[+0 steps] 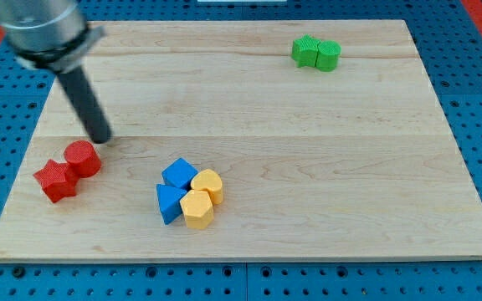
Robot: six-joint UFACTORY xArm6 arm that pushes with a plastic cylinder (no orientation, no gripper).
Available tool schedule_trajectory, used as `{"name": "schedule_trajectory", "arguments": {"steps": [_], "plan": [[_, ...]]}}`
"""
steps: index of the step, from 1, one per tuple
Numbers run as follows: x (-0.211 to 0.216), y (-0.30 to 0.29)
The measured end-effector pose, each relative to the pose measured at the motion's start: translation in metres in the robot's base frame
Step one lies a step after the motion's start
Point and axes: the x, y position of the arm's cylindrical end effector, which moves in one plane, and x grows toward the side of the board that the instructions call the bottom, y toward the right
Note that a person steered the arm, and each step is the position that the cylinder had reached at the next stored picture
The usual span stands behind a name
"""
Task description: Move your arm towards bottom center
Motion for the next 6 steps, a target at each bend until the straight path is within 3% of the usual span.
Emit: {"name": "schedule_trajectory", "arguments": {"steps": [3, 5, 6], "plan": [[0.063, 0.221], [0.173, 0.195], [0.173, 0.136]]}}
